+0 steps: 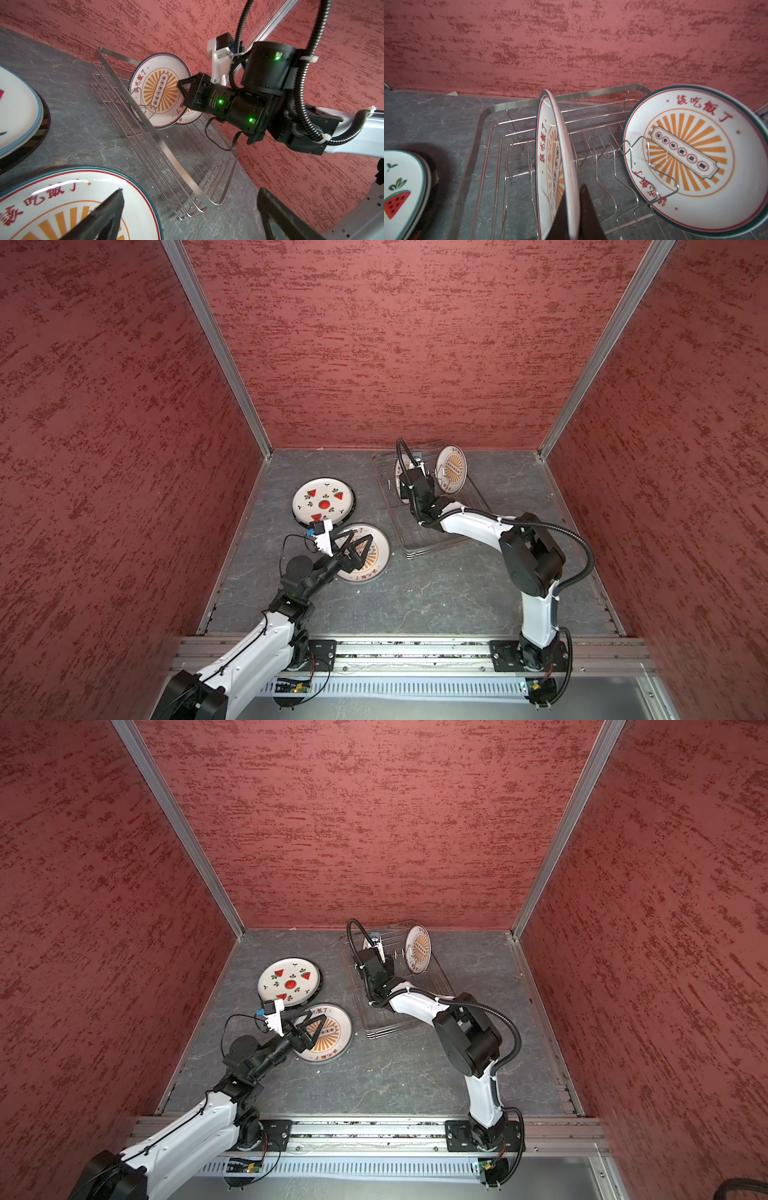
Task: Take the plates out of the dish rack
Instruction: 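Close the right gripper on the sunburst plate rim and lift it out, then carry the sunburst plate toward the left gripper with the right gripper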
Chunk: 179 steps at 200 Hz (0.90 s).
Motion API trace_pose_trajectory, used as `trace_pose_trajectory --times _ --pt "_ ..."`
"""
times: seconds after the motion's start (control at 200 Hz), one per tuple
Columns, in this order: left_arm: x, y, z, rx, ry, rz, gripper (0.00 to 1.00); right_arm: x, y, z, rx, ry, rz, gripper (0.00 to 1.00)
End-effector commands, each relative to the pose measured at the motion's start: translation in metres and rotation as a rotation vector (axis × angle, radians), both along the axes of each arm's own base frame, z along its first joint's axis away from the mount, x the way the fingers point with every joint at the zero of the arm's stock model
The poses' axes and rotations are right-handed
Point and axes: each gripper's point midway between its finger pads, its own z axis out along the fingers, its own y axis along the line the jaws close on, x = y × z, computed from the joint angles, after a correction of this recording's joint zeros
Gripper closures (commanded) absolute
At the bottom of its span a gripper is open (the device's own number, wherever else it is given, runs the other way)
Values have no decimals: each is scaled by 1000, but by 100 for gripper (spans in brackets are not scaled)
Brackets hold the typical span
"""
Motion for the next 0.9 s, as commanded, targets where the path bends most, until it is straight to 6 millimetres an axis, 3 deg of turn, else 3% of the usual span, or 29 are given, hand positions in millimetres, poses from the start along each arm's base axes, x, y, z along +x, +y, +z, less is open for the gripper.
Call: trace_pose_trajectory --times 0.0,0.471,0.686,0.701,0.892 --pt "-1 2 -2 -5 1 10 1 -3 -6 67 69 -148 -22 92" --pt "-3 7 0 -7 -14 35 1 -50 -33 108 154 -254 14 93" --pt "-12 -1 5 -12 -43 -28 1 -90 -29 109 293 -241 207 93" --pt "-13 -2 6 -16 -45 -32 1 -96 -31 119 317 -258 224 93" --pt "-19 -3 11 -33 -68 -45 1 -142 -35 130 451 -284 420 93"
